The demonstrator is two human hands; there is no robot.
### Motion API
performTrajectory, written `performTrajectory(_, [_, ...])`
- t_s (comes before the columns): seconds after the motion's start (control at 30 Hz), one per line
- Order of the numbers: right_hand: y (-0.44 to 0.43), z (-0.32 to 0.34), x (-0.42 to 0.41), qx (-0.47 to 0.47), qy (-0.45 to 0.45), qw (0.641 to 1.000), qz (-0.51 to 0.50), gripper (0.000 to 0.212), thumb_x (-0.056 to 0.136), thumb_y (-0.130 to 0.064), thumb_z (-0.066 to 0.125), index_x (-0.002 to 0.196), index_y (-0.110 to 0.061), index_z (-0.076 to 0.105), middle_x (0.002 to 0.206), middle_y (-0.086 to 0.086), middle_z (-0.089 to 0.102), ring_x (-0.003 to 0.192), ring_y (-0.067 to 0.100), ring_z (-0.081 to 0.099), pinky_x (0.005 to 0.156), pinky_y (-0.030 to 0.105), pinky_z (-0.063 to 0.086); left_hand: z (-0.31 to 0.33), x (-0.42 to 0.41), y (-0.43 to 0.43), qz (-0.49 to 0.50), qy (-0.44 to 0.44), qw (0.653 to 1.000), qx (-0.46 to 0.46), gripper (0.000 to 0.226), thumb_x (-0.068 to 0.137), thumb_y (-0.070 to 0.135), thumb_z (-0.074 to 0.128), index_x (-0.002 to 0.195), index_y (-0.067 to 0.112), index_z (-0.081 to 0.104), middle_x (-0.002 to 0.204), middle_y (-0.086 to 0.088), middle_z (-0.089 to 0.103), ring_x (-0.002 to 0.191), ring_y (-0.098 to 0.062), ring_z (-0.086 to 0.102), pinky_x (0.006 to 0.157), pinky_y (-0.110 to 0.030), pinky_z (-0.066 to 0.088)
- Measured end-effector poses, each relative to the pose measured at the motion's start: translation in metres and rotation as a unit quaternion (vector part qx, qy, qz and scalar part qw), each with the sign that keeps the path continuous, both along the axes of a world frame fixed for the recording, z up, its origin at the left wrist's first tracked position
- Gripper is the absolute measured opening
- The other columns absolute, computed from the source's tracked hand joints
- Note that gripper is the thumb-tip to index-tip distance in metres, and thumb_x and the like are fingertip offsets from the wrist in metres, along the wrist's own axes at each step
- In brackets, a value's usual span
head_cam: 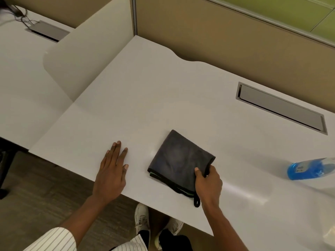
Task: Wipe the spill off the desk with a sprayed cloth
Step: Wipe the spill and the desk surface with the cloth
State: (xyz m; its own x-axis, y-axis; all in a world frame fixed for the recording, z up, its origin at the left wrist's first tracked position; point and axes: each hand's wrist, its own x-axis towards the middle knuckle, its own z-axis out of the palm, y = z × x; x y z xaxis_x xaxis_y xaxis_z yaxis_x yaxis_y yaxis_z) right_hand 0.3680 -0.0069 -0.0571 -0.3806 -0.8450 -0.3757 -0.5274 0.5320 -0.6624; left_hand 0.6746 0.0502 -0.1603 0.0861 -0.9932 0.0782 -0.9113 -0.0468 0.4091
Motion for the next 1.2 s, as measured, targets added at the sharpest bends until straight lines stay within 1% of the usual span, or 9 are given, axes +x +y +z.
performTrajectory(0.13, [0.010, -0.006, 0.001, -0.083, 0.201, 0.973, 0.081, 0.088, 0.091, -0.035, 0.075, 0.160, -0.012, 0.026, 0.160, 0.016, 0.033, 0.143, 0.036, 0.039, 0.114, 0.057, 0.043, 0.000, 0.000, 0.000, 0.002, 0.002, 1.000, 0.002, 0.060, 0.112, 0.035, 0.030, 0.168, 0.014, 0.024, 0.179, -0.010, 0.011, 0.166, -0.027, 0.011, 0.132, -0.053, 0.022])
performTrajectory(0.27, [0.028, -0.023, 0.024, -0.102, 0.235, 0.927, 0.275, 0.090, 0.089, -0.066, 0.062, 0.163, -0.029, 0.026, 0.172, 0.011, 0.016, 0.158, 0.035, 0.016, 0.125, 0.056, 0.027, 0.001, -0.001, 0.000, 0.004, -0.001, 1.000, -0.001, 0.060, 0.111, 0.033, 0.035, 0.168, 0.014, 0.025, 0.179, -0.010, 0.012, 0.166, -0.026, 0.011, 0.132, -0.052, 0.023])
performTrajectory(0.33, [0.031, -0.034, 0.035, -0.074, 0.241, 0.919, 0.302, 0.097, 0.086, -0.083, 0.047, 0.165, -0.039, 0.011, 0.174, 0.012, 0.004, 0.161, 0.035, 0.001, 0.128, 0.059, 0.013, 0.001, -0.001, 0.000, 0.003, -0.003, 1.000, -0.002, 0.060, 0.111, 0.032, 0.036, 0.168, 0.014, 0.025, 0.179, -0.009, 0.011, 0.166, -0.025, 0.011, 0.132, -0.051, 0.023])
performTrajectory(0.43, [0.016, -0.045, 0.048, -0.047, 0.243, 0.923, 0.296, 0.095, 0.085, -0.088, 0.040, 0.162, -0.050, -0.001, 0.174, 0.016, -0.006, 0.160, 0.038, -0.012, 0.126, 0.068, 0.005, 0.002, -0.002, 0.000, 0.009, -0.007, 1.000, -0.004, 0.060, 0.111, 0.033, 0.036, 0.168, 0.014, 0.025, 0.179, -0.009, 0.011, 0.166, -0.024, 0.010, 0.132, -0.049, 0.022])
performTrajectory(0.63, [-0.039, -0.055, 0.069, -0.063, 0.277, 0.900, 0.332, 0.086, 0.086, -0.091, 0.034, 0.161, -0.053, 0.011, 0.173, 0.018, -0.006, 0.158, 0.044, -0.015, 0.122, 0.074, 0.000, 0.006, -0.004, 0.000, 0.011, -0.008, 1.000, -0.009, 0.060, 0.112, 0.032, 0.035, 0.167, 0.012, 0.026, 0.179, -0.010, 0.011, 0.166, -0.025, 0.010, 0.132, -0.049, 0.022])
performTrajectory(0.8, [-0.064, -0.050, 0.097, -0.069, 0.288, 0.834, 0.465, 0.086, 0.088, -0.091, 0.028, 0.160, -0.053, 0.000, 0.173, 0.017, -0.015, 0.157, 0.046, -0.019, 0.120, 0.076, 0.000, 0.010, -0.001, 0.000, 0.012, -0.009, 1.000, -0.004, 0.060, 0.111, 0.033, 0.038, 0.166, 0.012, 0.031, 0.179, -0.009, 0.011, 0.166, -0.026, 0.009, 0.128, -0.050, 0.032])
performTrajectory(0.93, [-0.024, -0.041, 0.100, -0.071, 0.282, 0.808, 0.513, 0.083, 0.090, -0.089, 0.026, 0.159, -0.055, -0.006, 0.172, 0.017, -0.018, 0.155, 0.048, -0.022, 0.120, 0.076, 0.000, 0.015, 0.001, 0.001, 0.060, 0.010, 0.998, -0.001, 0.060, 0.106, 0.037, 0.048, 0.158, 0.006, 0.044, 0.178, -0.013, 0.015, 0.166, -0.030, 0.008, 0.119, -0.047, 0.043])
performTrajectory(1.1, [0.035, -0.047, 0.090, -0.090, 0.300, 0.793, 0.523, 0.082, 0.091, -0.088, 0.031, 0.161, -0.050, 0.012, 0.172, 0.022, 0.008, 0.156, 0.052, 0.006, 0.114, 0.074, 0.012, 0.015, 0.014, 0.002, 0.155, 0.008, 0.988, -0.001, 0.053, 0.108, 0.035, 0.038, 0.148, 0.005, 0.053, 0.173, -0.017, 0.028, 0.164, -0.033, 0.017, 0.120, -0.059, 0.038])
performTrajectory(1.2, [0.030, -0.051, 0.101, -0.096, 0.290, 0.798, 0.519, 0.079, 0.093, -0.085, 0.032, 0.161, -0.050, 0.013, 0.172, 0.023, 0.007, 0.156, 0.053, 0.005, 0.114, 0.078, 0.018, 0.012, 0.013, 0.002, 0.181, 0.021, 0.983, -0.002, 0.054, 0.108, 0.036, 0.035, 0.150, 0.006, 0.051, 0.173, -0.015, 0.029, 0.163, -0.033, 0.022, 0.121, -0.056, 0.034])
